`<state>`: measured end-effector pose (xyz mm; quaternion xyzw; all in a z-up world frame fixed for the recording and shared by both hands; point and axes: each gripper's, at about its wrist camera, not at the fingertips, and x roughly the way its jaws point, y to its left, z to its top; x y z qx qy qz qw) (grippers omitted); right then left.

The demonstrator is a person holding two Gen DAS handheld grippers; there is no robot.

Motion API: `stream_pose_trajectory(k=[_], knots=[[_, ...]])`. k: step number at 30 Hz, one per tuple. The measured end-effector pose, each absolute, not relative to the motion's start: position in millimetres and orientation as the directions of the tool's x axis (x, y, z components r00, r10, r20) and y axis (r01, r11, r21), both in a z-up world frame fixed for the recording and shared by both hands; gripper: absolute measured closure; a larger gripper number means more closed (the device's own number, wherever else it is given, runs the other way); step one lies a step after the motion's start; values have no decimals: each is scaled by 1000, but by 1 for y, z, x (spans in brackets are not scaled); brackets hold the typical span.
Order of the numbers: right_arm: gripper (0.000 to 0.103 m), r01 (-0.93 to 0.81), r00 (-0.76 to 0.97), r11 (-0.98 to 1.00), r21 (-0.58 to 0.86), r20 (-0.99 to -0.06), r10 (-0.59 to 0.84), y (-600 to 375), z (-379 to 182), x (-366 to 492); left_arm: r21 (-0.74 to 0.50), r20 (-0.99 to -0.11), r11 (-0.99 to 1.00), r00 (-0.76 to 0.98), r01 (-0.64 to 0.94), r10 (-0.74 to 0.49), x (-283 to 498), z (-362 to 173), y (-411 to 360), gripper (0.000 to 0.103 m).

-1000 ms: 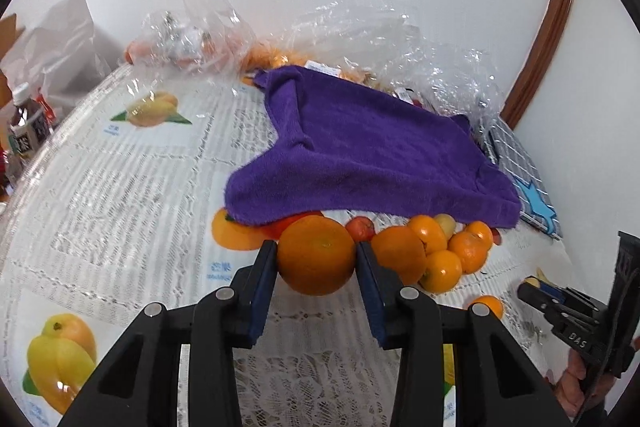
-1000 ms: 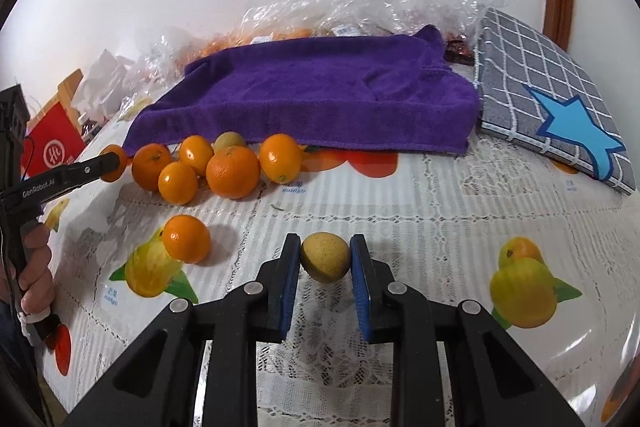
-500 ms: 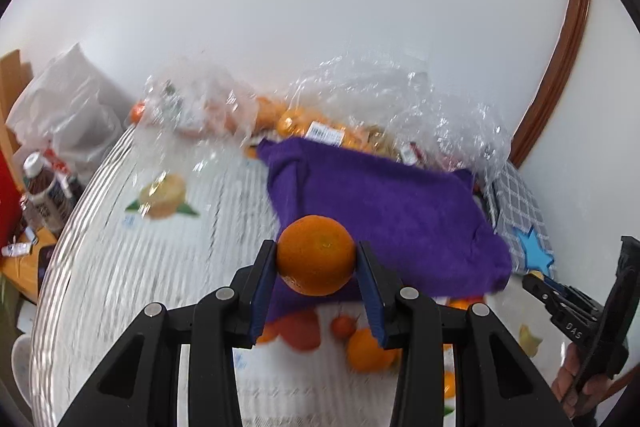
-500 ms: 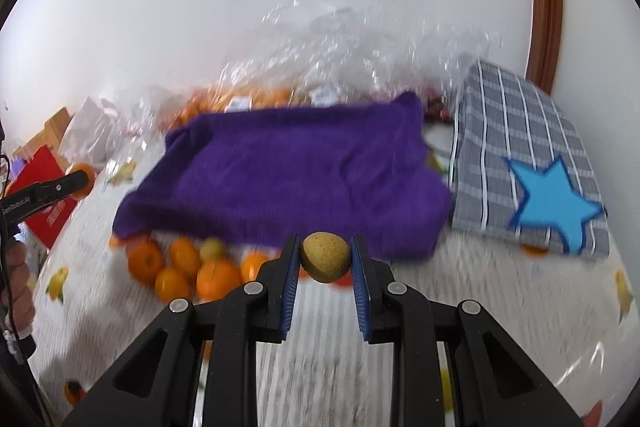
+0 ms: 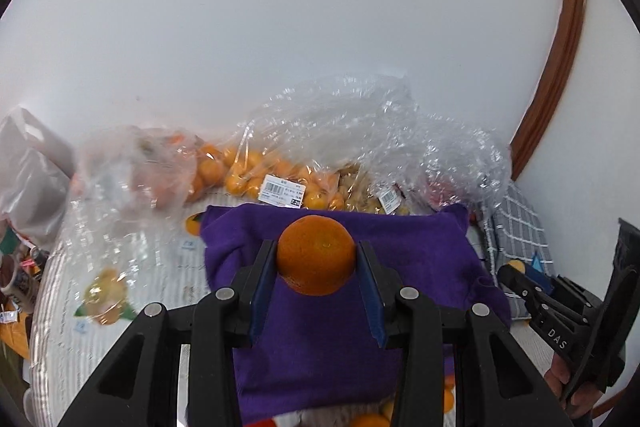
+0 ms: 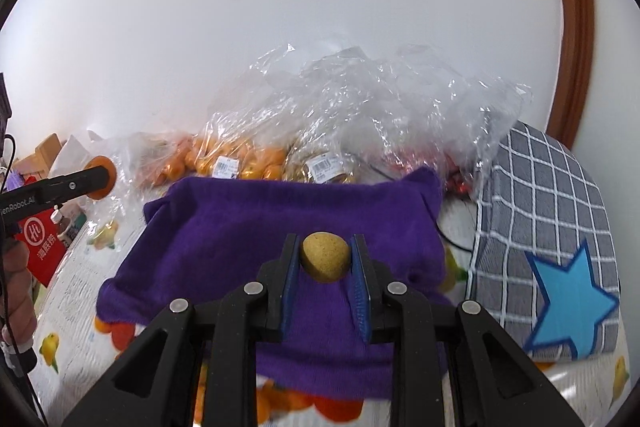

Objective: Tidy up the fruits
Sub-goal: 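Lift both held fruits and carry them over the purple towel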

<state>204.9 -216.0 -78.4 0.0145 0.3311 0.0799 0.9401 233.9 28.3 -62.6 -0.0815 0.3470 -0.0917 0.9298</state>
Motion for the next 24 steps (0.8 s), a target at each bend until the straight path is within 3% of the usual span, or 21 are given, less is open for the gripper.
stream_pose_trajectory(k=[14,24], knots=[[78,-87,690,991,97,-712,131,-233,-139,259,-181,-741,978,639,103,-205,286,-131,12,65],[78,-103,654,989,102,-742,145,-230,-160,263,-187,-785,978,585,96,-207,296,-152,12,65]])
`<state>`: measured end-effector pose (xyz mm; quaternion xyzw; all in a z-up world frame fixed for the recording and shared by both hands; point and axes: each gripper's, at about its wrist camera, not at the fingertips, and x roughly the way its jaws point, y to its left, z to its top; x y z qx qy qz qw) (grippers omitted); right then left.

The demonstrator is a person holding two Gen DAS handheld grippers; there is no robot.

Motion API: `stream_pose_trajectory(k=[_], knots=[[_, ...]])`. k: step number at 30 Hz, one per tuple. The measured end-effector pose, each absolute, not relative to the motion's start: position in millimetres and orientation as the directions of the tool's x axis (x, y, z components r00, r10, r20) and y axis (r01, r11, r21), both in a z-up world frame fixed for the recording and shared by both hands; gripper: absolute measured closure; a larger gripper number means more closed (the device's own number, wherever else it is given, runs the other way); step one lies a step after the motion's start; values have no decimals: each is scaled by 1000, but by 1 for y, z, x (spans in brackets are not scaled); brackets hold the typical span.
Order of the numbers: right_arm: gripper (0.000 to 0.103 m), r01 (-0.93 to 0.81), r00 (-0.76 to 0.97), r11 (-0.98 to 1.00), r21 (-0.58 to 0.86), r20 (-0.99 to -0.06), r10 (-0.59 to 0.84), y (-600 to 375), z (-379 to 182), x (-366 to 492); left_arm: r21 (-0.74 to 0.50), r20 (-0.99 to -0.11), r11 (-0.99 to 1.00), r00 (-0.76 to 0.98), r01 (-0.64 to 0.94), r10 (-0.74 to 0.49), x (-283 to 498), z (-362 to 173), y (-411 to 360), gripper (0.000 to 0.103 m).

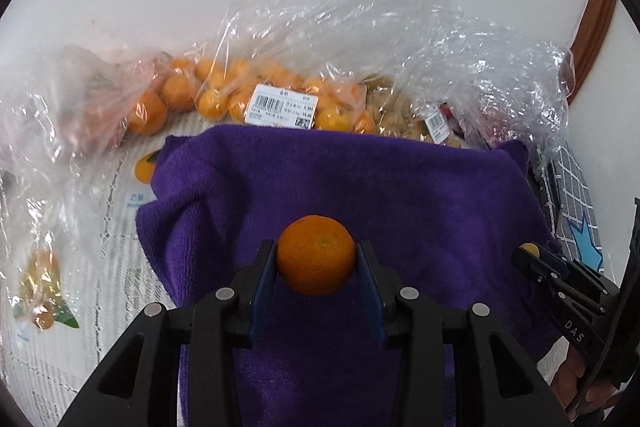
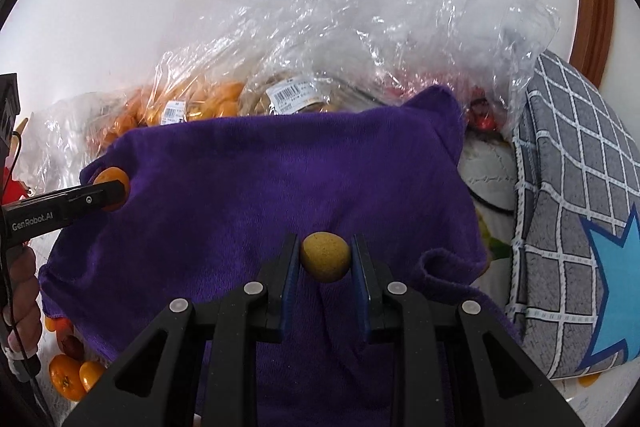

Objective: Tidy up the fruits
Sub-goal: 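Lift both held fruits and carry them over the purple towel, then open both grippers to set the fruits on the purple towel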

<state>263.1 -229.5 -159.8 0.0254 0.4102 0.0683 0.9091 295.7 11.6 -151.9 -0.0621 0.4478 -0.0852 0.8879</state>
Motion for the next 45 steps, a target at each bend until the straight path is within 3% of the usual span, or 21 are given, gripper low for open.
stream_pose_trajectory(k=[17,18,22,26,33,39,45], knots=[[77,-104,639,990,90,-757,136,-225,-174,265,-154,-814,982,549,106,-187,294,-168,0,65],[75,-105,642,991,88,-755,135,-225,-174,264,-151,-815,983,550,106,-184,294,-167,-1,65],[46,-103,661,991,82,-739,130,-224,-168,257,-157,-812,981,552,109,-191,292,-162,-4,60],[40,-82,706,995,48,-702,92,-224,-155,248,-90,-800,990,584,107,-136,285,-151,-9,46],[40,-27,765,999,23,-643,35,-227,-119,226,-80,-750,991,648,112,-134,268,-115,-14,45],[40,20,758,1000,-20,-652,-28,-230,-94,190,-70,-687,987,711,143,-151,235,-75,-13,45],[40,39,723,997,66,-691,17,-232,-90,153,-43,-673,996,735,78,-86,194,-63,17,45]])
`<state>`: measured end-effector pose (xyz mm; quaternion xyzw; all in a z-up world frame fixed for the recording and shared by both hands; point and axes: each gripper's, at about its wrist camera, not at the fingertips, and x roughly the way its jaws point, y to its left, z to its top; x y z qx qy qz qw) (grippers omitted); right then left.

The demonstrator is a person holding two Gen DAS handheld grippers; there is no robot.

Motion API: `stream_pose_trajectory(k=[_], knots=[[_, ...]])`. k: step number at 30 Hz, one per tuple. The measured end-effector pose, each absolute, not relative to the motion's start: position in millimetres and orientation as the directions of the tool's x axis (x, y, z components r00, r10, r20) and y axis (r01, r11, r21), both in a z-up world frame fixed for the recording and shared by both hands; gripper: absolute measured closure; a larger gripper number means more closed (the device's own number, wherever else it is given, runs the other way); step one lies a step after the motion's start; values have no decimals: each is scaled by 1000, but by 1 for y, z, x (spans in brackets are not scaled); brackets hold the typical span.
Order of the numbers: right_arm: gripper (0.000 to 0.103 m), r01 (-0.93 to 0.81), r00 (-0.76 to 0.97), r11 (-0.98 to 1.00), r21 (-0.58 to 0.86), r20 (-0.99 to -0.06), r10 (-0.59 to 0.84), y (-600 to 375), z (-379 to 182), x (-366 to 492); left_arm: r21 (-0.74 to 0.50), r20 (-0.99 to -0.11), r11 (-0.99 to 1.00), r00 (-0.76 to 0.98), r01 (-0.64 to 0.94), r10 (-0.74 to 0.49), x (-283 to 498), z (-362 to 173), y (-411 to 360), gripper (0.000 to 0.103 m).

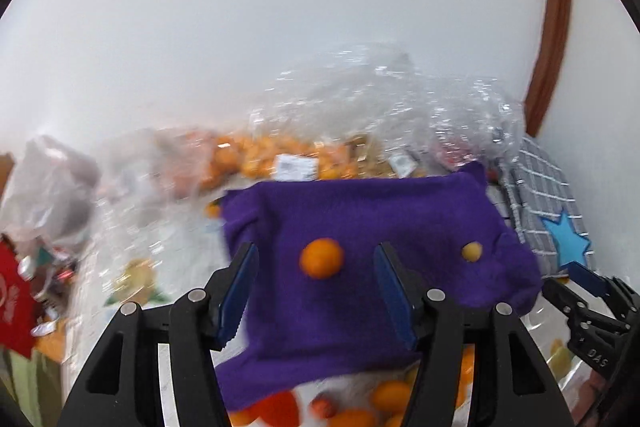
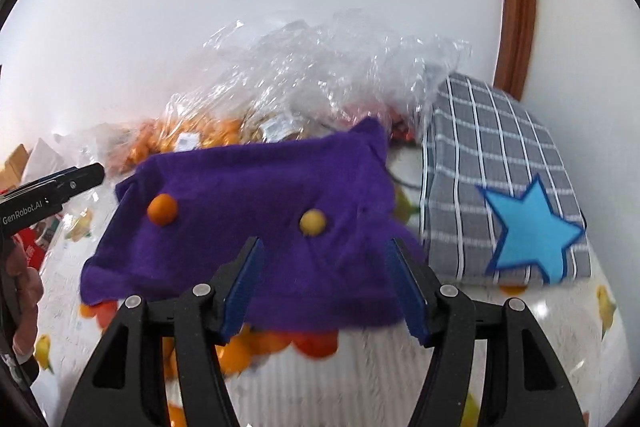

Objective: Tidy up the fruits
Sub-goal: 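Open both grippers to set the fruits on the purple towel, then lower the right gripper and grasp an orange beside the towel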

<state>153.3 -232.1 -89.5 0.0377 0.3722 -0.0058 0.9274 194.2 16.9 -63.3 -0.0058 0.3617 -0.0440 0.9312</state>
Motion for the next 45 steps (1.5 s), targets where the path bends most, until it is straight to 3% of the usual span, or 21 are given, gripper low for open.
stream_pose_trajectory(k=[6,14,29,37,40,45], knots=[[43,-37,686,998,58,-724,67,-207,-101,118,-36,-681,999,731,21,-40,149,-73,53,45],[63,-116,658,991,70,-742,129,-174,-125,89,-70,-714,997,699,-35,-25,110,-90,88,45],[67,-59,627,987,149,-764,153,-174,-157,128,-126,-727,992,683,-25,-76,120,-115,93,45],[68,-55,579,962,269,-776,250,-192,-166,147,-141,-740,990,665,-9,-100,126,-122,85,45],[73,-72,570,952,297,-771,283,-195,-165,145,-150,-748,989,654,-7,-109,126,-124,81,45],[73,-48,592,970,239,-775,220,-206,-161,134,-149,-752,989,649,-4,-111,122,-126,77,45]])
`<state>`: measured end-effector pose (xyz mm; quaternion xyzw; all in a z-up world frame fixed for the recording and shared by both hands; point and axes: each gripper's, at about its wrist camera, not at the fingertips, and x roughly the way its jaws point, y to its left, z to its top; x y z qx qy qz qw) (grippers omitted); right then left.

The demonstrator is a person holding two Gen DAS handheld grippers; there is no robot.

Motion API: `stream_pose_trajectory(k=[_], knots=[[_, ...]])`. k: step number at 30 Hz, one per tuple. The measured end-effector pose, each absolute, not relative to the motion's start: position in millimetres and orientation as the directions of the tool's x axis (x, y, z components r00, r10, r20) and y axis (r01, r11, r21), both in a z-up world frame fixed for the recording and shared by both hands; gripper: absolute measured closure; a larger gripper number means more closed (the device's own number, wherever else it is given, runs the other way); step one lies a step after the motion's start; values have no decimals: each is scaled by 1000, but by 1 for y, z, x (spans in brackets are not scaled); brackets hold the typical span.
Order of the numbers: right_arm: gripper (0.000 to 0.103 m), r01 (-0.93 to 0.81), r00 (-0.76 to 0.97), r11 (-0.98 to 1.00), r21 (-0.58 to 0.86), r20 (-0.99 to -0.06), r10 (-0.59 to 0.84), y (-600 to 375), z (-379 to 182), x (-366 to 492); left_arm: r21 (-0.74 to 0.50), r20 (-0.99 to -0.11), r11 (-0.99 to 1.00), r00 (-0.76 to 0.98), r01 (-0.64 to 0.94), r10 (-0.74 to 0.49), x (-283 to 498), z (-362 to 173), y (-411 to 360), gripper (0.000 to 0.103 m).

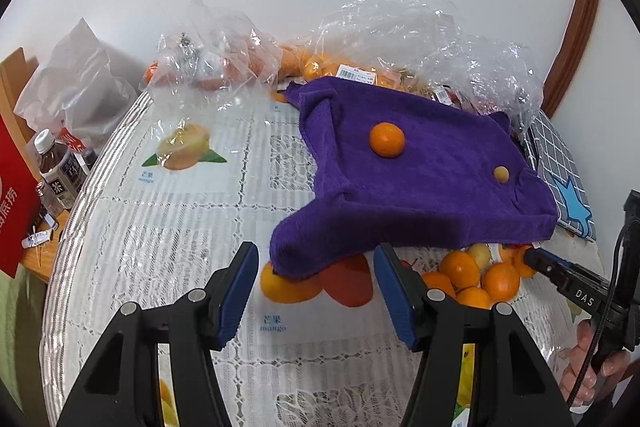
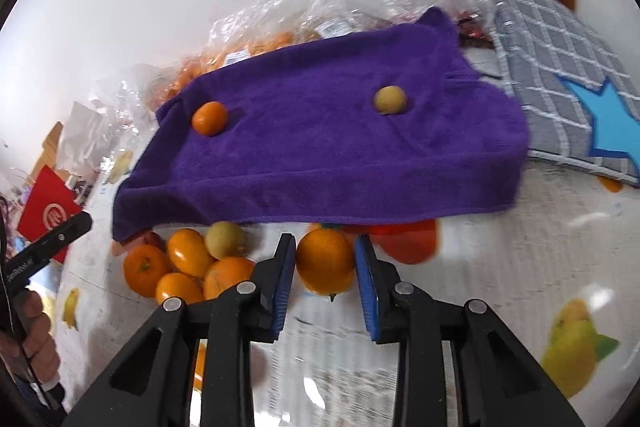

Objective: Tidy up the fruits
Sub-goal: 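Lower the right gripper and grasp an orange beside the towel, then grasp a large orange with the left gripper while the right gripper holds its orange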

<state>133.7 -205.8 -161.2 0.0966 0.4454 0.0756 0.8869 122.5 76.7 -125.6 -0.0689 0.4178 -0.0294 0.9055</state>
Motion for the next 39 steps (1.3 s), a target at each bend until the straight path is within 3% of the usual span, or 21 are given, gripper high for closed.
stream_pose_trajectory(k=[5,18,34,39], knots=[[72,-39,597,985,169,-787,159,-218,-158,118,-167,-754,986,643,9,-134,117,-125,68,45],[71,-100,600,987,122,-784,158,-210,-176,114,-233,-774,966,580,110,-253,107,-135,37,43],[72,-90,656,991,101,-742,136,-226,-170,97,-267,-788,959,552,93,-273,119,-158,9,43],[72,-112,682,992,65,-721,124,-219,-168,91,-318,-775,946,556,66,-299,122,-160,11,63]])
